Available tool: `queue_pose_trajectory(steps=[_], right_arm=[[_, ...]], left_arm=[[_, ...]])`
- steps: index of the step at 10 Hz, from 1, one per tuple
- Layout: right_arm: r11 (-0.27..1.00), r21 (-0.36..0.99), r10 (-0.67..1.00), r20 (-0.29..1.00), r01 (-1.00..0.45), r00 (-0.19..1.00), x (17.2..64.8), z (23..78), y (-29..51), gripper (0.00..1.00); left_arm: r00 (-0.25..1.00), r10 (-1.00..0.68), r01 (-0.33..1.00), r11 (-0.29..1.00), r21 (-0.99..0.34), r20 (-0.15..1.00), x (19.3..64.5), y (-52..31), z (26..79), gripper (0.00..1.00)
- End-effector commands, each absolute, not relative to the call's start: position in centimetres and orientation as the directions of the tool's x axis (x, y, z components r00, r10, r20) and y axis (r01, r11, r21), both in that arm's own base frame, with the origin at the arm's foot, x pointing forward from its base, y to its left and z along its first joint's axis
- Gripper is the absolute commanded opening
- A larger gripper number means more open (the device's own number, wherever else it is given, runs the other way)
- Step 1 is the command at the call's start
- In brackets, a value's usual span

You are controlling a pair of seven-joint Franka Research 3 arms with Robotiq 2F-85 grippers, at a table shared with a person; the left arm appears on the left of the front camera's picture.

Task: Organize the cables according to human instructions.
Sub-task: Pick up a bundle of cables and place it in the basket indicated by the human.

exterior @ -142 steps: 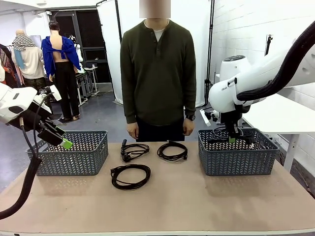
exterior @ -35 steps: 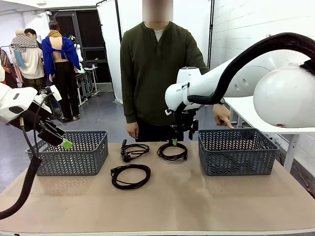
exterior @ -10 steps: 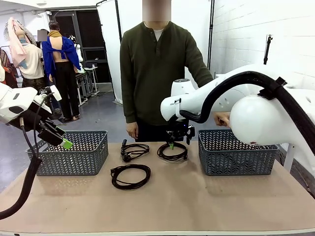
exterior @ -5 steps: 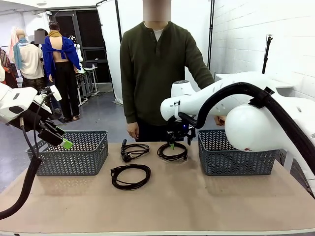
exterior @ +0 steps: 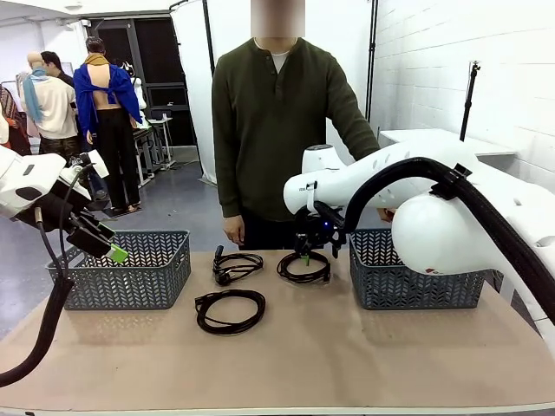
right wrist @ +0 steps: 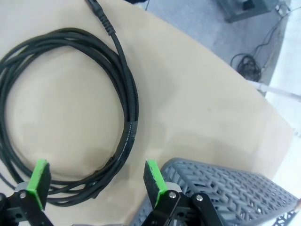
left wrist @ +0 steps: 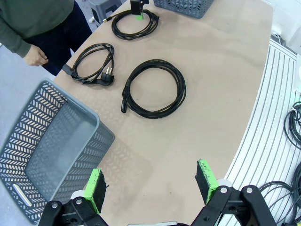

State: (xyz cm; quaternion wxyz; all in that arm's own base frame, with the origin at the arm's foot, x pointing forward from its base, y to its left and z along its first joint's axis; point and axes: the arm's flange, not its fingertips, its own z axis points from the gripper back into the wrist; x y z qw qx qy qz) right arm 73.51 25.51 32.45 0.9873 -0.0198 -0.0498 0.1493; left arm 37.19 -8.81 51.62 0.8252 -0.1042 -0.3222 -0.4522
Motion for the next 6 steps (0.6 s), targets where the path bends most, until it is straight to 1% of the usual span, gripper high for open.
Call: queue_pose_trajectory(steps=[1, 6], right_arm=[[0.962, -0.074, 0.268, 0.071, -0.263, 0.961, 75.15, 32.38, 26.16, 1.00], [0.962, -0.043, 0.270, 0.037, -0.268, 0.962, 75.90, 31.52, 26.02, 1.00]], left_arm=[[0.378, -0.675, 0.819, 0.563, 0.110, 0.634, 37.32, -8.59, 51.55, 1.00], [0.378, -0.675, 0.819, 0.563, 0.110, 0.634, 37.32, -8.59, 51.55, 1.00]])
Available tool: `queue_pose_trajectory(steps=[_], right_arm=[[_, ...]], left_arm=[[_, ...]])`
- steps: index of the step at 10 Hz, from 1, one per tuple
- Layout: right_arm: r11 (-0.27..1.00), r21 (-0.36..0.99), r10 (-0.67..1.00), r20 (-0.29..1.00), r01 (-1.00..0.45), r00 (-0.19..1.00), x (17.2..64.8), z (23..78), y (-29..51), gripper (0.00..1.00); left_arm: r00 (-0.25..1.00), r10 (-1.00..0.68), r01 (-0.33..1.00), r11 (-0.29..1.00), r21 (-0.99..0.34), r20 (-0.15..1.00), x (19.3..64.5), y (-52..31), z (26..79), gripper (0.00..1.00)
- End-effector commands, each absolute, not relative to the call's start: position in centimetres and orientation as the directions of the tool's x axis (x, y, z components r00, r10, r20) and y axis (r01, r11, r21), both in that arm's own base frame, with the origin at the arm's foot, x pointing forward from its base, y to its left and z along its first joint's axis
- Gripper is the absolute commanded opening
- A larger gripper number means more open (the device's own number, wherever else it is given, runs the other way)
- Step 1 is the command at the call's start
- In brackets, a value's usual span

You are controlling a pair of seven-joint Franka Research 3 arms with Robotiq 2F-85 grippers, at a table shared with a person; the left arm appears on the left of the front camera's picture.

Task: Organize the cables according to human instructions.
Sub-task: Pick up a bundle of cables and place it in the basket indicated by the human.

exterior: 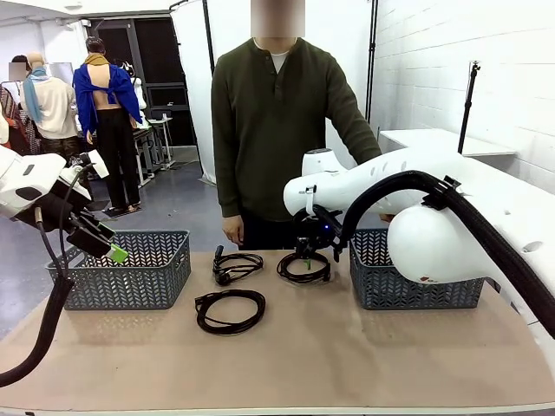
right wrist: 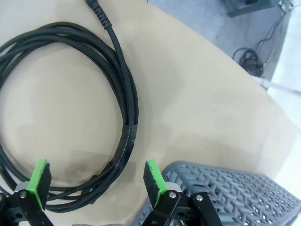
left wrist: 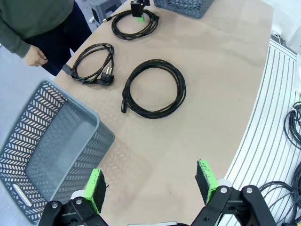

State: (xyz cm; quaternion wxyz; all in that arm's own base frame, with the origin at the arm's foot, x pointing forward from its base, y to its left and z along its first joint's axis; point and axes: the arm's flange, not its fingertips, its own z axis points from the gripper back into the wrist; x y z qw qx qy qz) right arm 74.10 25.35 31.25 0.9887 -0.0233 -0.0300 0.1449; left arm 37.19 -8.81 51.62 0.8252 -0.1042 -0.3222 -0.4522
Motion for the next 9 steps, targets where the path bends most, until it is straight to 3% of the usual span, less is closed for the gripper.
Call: queue_pose_trajectory(steps=[1, 7, 9], right_arm=[[0.962, -0.033, 0.271, 0.028, -0.270, 0.962, 76.01, 31.37, 26.02, 1.00], [0.957, 0.034, 0.289, 0.006, -0.289, 0.957, 76.28, 30.96, 26.01, 1.00], [0.957, 0.044, 0.286, -0.006, -0.285, 0.958, 76.32, 30.74, 25.98, 0.88]], left_arm=[[0.378, -0.675, 0.819, 0.563, 0.110, 0.634, 37.32, -8.59, 51.55, 1.00], [0.378, -0.675, 0.819, 0.563, 0.110, 0.634, 37.32, -8.59, 51.55, 1.00], [0.378, -0.675, 0.819, 0.563, 0.110, 0.634, 37.32, -8.59, 51.55, 1.00]])
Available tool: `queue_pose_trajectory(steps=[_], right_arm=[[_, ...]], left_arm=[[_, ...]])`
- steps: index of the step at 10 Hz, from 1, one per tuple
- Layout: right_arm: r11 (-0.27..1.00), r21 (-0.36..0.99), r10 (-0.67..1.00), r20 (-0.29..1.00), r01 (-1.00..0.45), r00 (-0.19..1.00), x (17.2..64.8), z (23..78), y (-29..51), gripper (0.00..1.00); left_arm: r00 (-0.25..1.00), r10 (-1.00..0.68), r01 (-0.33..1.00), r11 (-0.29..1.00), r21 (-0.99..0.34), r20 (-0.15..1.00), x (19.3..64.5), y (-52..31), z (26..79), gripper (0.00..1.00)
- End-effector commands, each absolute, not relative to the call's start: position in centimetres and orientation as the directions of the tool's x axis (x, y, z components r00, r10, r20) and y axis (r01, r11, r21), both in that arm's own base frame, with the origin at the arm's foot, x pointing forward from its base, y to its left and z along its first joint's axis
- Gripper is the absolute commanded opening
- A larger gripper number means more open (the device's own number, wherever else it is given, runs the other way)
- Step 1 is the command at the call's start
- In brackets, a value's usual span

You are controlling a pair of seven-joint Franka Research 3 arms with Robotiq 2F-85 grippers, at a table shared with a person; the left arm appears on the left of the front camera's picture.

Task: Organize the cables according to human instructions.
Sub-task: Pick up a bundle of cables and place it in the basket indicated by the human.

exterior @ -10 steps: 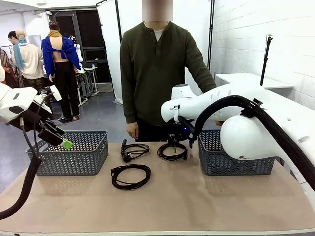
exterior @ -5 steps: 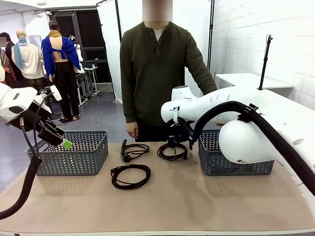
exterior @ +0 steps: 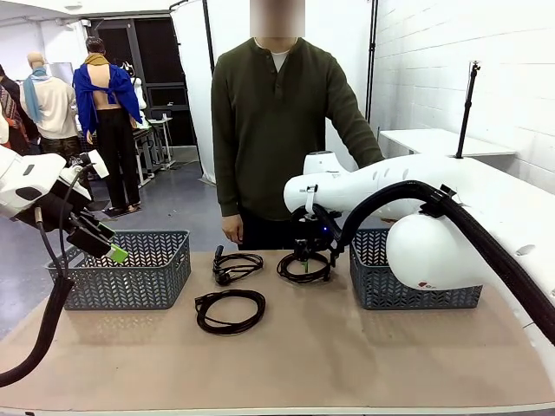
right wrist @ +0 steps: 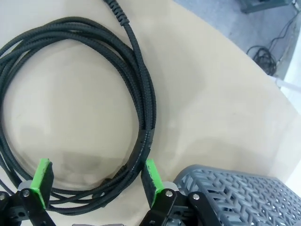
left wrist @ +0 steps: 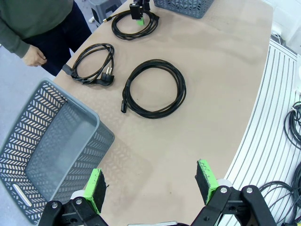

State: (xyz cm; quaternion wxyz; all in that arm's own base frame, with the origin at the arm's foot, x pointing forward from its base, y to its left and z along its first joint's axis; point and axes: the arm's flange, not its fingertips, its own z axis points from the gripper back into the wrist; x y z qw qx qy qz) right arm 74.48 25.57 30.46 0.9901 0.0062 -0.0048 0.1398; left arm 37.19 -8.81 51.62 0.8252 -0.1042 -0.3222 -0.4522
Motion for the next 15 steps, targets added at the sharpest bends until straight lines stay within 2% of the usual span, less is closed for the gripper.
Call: queue_pose_trajectory(steps=[1, 6, 8, 9, 10, 15], right_arm=[[0.957, 0.045, 0.286, -0.008, -0.285, 0.958, 76.3, 30.7, 26.0, 0.81], [0.957, 0.064, 0.286, -0.023, -0.284, 0.958, 76.5, 30.6, 25.9, 0.44], [0.956, 0.063, 0.289, -0.018, -0.287, 0.957, 76.5, 30.7, 25.9, 0.20], [0.956, 0.064, 0.288, -0.013, -0.287, 0.957, 76.5, 30.9, 25.9, 0.03], [0.956, 0.065, 0.286, -0.012, -0.285, 0.958, 76.5, 31.0, 26.0, 0.00], [0.968, -0.015, 0.250, 0.048, -0.249, 0.967, 76.2, 33.2, 26.4, 0.00]], left_arm=[[0.378, -0.675, 0.819, 0.563, 0.110, 0.634, 37.3, -8.6, 51.6, 1.00], [0.378, -0.675, 0.819, 0.563, 0.110, 0.634, 37.3, -8.6, 51.6, 1.00], [0.378, -0.675, 0.819, 0.563, 0.110, 0.634, 37.3, -8.6, 51.6, 1.00], [0.378, -0.675, 0.819, 0.563, 0.110, 0.634, 37.3, -8.6, 51.6, 1.00], [0.378, -0.675, 0.819, 0.563, 0.110, 0.634, 37.3, -8.6, 51.6, 1.00], [0.378, -0.675, 0.819, 0.563, 0.110, 0.634, 37.3, -8.6, 51.6, 1.00]])
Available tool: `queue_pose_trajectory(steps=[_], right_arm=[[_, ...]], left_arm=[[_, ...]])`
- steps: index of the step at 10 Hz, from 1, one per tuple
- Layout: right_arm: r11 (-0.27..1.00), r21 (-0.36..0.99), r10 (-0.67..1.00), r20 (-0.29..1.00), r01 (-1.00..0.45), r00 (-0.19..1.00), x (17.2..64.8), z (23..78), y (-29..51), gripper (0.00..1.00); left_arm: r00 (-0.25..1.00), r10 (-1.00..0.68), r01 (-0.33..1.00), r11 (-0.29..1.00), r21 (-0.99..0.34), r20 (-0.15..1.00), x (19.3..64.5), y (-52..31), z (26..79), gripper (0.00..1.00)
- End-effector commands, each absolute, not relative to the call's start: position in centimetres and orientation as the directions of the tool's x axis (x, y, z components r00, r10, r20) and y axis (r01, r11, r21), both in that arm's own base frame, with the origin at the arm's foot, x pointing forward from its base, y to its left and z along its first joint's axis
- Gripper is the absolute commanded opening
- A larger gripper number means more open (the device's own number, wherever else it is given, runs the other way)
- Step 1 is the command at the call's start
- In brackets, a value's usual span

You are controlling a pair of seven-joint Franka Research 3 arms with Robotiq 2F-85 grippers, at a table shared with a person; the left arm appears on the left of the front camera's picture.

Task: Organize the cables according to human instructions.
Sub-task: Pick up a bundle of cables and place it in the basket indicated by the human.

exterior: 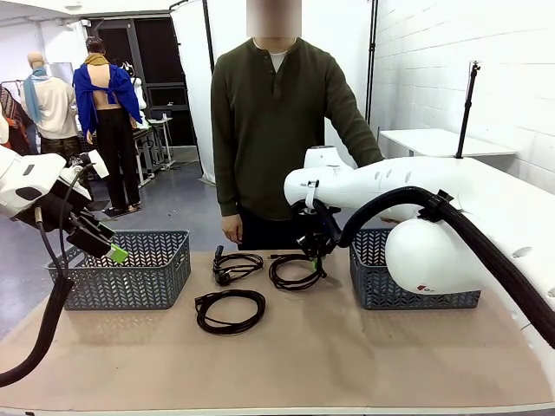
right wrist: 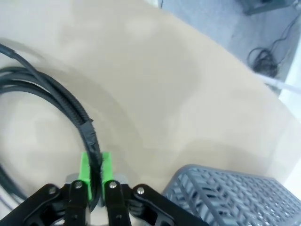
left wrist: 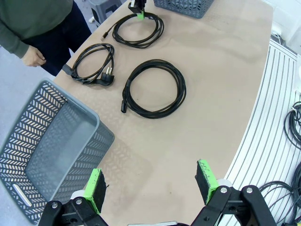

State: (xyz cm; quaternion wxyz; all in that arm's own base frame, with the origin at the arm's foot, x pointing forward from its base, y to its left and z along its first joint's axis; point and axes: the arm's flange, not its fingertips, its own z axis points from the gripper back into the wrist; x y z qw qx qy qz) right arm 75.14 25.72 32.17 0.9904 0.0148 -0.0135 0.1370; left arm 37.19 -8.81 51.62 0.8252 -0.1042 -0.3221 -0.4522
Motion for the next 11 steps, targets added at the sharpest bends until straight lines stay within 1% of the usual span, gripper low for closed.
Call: queue_pose_trajectory(steps=[1, 5, 6, 7, 9, 10, 11], right_arm=[[0.968, -0.013, 0.251, 0.055, -0.251, 0.966, 76.1, 34.2, 26.5, 0.00], [0.934, 0.014, 0.357, -0.037, -0.357, 0.933, 74.2, 40.8, 27.1, 0.00], [0.910, 0.017, 0.415, -0.091, -0.415, 0.905, 73.0, 42.6, 27.0, 0.00], [0.890, 0.012, 0.454, -0.109, -0.456, 0.884, 72.0, 43.9, 26.7, 0.00], [0.822, 0.009, 0.567, -0.118, -0.570, 0.815, 69.9, 46.9, 25.9, 0.00], [0.770, 0.039, 0.636, -0.112, -0.636, 0.763, 69.0, 48.6, 25.1, 0.00], [0.679, 0.072, 0.734, -0.097, -0.731, 0.672, 68.1, 50.3, 23.9, 0.00]], left_arm=[[0.378, -0.675, 0.819, 0.563, 0.110, 0.634, 37.3, -8.6, 51.6, 1.00], [0.378, -0.675, 0.819, 0.563, 0.110, 0.634, 37.3, -8.6, 51.6, 1.00], [0.378, -0.675, 0.819, 0.563, 0.110, 0.634, 37.3, -8.6, 51.6, 1.00], [0.378, -0.675, 0.819, 0.563, 0.110, 0.634, 37.3, -8.6, 51.6, 1.00], [0.378, -0.675, 0.819, 0.563, 0.110, 0.634, 37.3, -8.6, 51.6, 1.00], [0.378, -0.675, 0.819, 0.563, 0.110, 0.634, 37.3, -8.6, 51.6, 1.00], [0.378, -0.675, 0.819, 0.563, 0.110, 0.634, 37.3, -8.6, 51.6, 1.00]])
